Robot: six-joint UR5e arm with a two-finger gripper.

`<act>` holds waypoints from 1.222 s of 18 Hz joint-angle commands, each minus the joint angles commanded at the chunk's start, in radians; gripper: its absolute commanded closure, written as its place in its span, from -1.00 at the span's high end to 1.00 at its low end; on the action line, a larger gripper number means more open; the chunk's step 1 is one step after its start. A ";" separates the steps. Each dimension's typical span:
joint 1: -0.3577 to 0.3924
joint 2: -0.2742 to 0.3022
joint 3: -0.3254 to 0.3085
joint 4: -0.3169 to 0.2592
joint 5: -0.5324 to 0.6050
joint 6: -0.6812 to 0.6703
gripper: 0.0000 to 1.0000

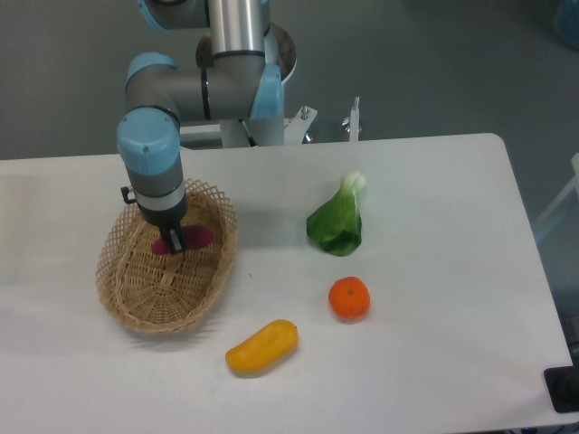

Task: Place the sweet potato in the basket
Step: 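Lower the sweet potato into the basket and open the gripper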

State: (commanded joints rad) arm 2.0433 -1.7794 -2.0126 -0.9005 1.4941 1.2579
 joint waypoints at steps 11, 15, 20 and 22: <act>0.009 0.006 0.047 0.009 0.000 -0.003 1.00; 0.035 0.006 0.123 -0.001 -0.002 -0.017 1.00; 0.116 0.000 0.182 -0.008 0.008 -0.015 1.00; 0.170 -0.008 0.213 -0.011 0.005 -0.008 1.00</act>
State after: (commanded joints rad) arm 2.2133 -1.7870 -1.7995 -0.9112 1.4987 1.2501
